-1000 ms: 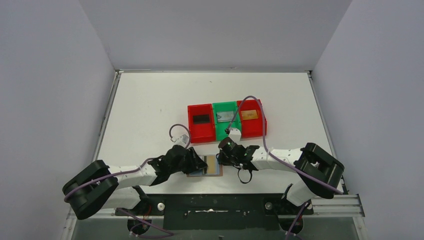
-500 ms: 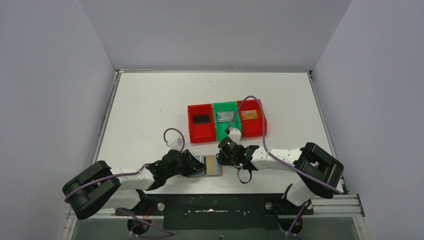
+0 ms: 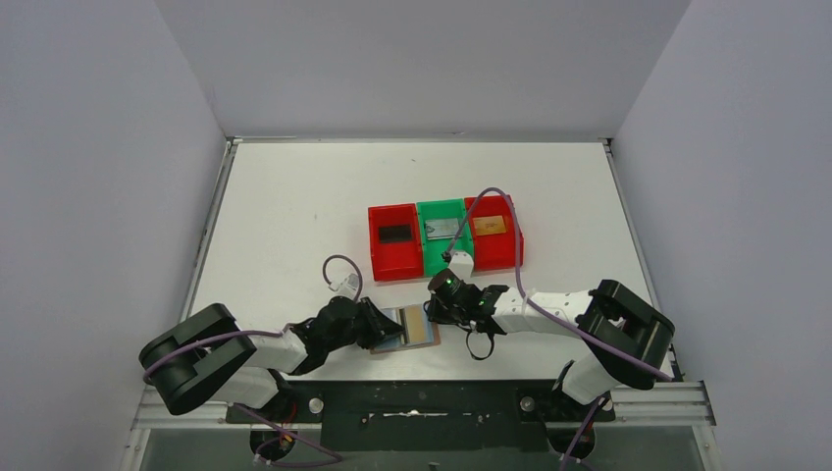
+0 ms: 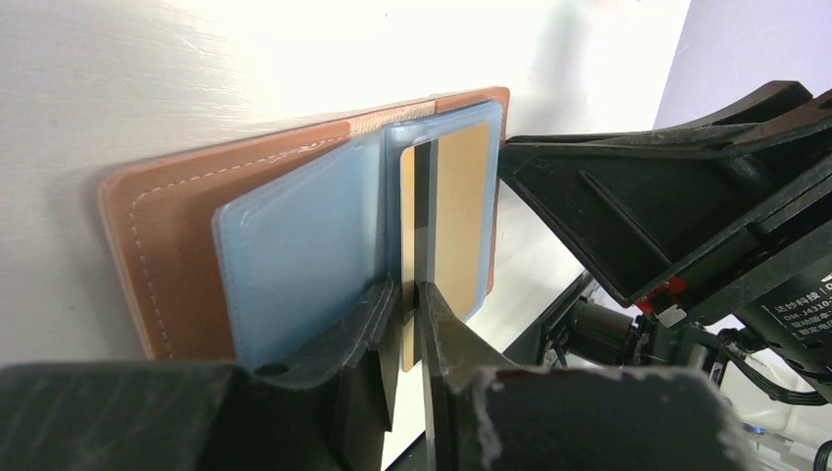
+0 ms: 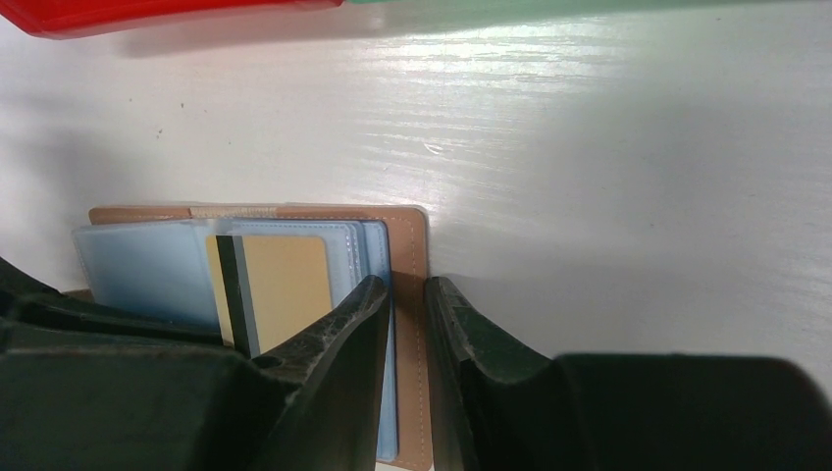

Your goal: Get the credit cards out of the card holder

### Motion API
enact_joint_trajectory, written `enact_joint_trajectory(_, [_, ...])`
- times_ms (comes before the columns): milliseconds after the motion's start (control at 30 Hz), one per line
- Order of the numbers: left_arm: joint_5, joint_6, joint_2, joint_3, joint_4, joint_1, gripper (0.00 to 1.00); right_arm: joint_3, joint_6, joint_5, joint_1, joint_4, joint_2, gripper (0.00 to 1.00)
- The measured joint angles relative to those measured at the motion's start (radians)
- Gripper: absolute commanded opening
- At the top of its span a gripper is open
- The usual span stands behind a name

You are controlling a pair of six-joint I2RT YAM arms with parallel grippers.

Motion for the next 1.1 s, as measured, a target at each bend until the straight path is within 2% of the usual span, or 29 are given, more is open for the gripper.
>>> enact_joint_trajectory(267, [0.041, 0.029, -0.006, -0.002, 0.001, 0.033, 0.00, 0.000, 0.003, -0.003, 0.001, 0.001, 0.000, 0.21])
enact_joint_trajectory(633, [0.107, 0.095, -0.085, -0.002, -0.018, 0.083, 0.00, 0.000, 0.006, -0.011, 0.007, 0.001, 0.000, 0.23])
enact_joint_trajectory(900, [0.103, 0.143, -0.179, 0.002, -0.176, 0.092, 0.00, 0.000, 0.005, -0.011, 0.015, -0.039, -0.034, 0.28])
enact_joint_trajectory(967, [0.102, 0.151, -0.194, 0.005, -0.207, 0.092, 0.00, 0.000, 0.001, -0.011, 0.019, -0.042, -0.063, 0.28])
enact_joint_trajectory(1100, [0.099, 0.167, -0.218, 0.012, -0.251, 0.092, 0.00, 0.000, -0.021, -0.026, 0.022, -0.003, -0.111, 0.21])
